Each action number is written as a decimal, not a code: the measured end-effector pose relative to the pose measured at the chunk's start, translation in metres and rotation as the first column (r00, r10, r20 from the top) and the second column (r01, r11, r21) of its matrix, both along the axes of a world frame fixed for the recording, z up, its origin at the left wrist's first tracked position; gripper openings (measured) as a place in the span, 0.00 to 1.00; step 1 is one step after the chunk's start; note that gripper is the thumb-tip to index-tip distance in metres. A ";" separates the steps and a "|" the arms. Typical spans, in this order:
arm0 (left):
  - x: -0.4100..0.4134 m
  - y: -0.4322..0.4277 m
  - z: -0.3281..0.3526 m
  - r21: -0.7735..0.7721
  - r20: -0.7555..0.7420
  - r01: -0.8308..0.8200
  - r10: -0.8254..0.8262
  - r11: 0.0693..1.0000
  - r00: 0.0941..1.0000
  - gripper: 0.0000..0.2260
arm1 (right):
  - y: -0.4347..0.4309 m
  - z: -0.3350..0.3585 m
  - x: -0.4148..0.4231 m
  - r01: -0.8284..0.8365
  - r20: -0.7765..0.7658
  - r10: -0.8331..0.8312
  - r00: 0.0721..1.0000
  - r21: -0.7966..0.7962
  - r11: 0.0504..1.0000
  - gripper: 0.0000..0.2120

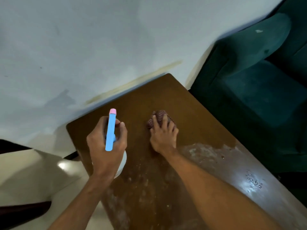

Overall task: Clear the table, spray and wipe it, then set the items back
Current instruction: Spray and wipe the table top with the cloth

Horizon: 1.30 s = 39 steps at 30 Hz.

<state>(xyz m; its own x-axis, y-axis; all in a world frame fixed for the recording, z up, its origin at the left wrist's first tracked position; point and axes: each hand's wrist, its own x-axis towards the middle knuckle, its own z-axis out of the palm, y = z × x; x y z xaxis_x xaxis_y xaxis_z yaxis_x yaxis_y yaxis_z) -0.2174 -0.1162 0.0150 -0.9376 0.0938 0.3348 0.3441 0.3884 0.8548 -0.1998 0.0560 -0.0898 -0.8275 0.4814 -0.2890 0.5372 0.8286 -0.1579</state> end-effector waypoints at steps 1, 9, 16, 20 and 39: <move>0.002 -0.009 0.002 -0.025 -0.022 -0.042 0.041 0.999 0.999 0.07 | -0.023 0.001 -0.004 -0.103 -0.013 0.103 0.995 -0.004 0.995 0.27; 0.031 -0.092 0.005 -0.119 -0.059 -0.283 0.278 0.952 0.959 0.05 | -0.184 -0.014 0.034 -0.759 -0.157 0.744 0.649 -0.067 0.648 0.26; 0.048 -0.102 0.000 -0.126 -0.033 -0.299 0.297 0.946 0.954 0.05 | -0.116 -0.016 0.039 -0.829 -0.105 0.829 0.549 0.061 0.556 0.29; 0.054 -0.085 -0.002 -0.109 0.018 -0.225 0.229 0.968 0.973 0.14 | -0.037 -0.013 0.040 -0.337 -0.103 0.347 0.932 0.099 0.936 0.26; 0.049 -0.145 0.003 -0.099 0.017 -0.209 0.212 0.973 0.977 0.05 | -0.207 -0.020 0.106 -0.682 -0.080 0.679 0.730 -0.011 0.732 0.36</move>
